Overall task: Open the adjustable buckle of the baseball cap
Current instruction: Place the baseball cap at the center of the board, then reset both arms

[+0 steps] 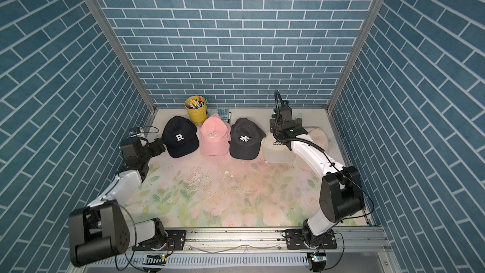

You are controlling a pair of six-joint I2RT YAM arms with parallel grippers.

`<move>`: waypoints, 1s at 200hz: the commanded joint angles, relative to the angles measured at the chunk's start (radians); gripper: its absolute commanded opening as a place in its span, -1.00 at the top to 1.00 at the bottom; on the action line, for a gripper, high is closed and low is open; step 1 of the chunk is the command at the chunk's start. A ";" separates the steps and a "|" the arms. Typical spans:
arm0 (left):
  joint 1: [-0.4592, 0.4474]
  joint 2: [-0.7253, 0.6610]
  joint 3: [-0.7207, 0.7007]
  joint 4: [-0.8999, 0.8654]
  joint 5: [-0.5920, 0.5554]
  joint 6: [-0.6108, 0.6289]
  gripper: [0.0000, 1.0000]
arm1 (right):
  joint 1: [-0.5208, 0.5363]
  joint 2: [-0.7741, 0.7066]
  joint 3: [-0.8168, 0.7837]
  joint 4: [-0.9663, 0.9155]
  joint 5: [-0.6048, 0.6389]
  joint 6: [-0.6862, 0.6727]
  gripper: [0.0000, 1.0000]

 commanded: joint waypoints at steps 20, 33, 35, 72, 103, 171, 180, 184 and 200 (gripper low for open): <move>-0.150 -0.003 -0.218 0.441 -0.285 0.056 -0.99 | -0.191 -0.151 -0.324 0.311 -0.016 0.008 -0.98; -0.208 0.049 -0.267 0.569 -0.349 0.085 -0.99 | -0.245 -0.154 -0.407 0.389 -0.037 -0.008 -0.98; -0.211 0.060 -0.272 0.584 -0.353 0.087 -0.99 | -0.250 -0.150 -0.419 0.405 -0.038 -0.015 -0.98; -0.261 0.224 -0.251 0.685 -0.334 0.102 -1.00 | -0.299 -0.163 -0.553 0.618 -0.219 -0.155 -0.99; -0.285 0.299 -0.375 0.980 -0.306 0.116 -0.99 | -0.310 -0.206 -0.723 0.749 -0.200 -0.221 -0.99; -0.292 0.339 -0.362 1.008 -0.310 0.123 -1.00 | -0.383 -0.043 -0.790 1.037 -0.421 -0.169 -0.99; -0.292 0.333 -0.357 0.989 -0.308 0.120 -1.00 | -0.383 -0.025 -0.793 1.072 -0.410 -0.161 -0.98; -0.292 0.336 -0.360 0.997 -0.309 0.120 -0.99 | -0.383 -0.039 -0.789 1.041 -0.408 -0.161 -0.99; -0.292 0.335 -0.359 0.994 -0.310 0.121 -1.00 | -0.391 -0.039 -0.776 1.018 -0.430 -0.158 -0.98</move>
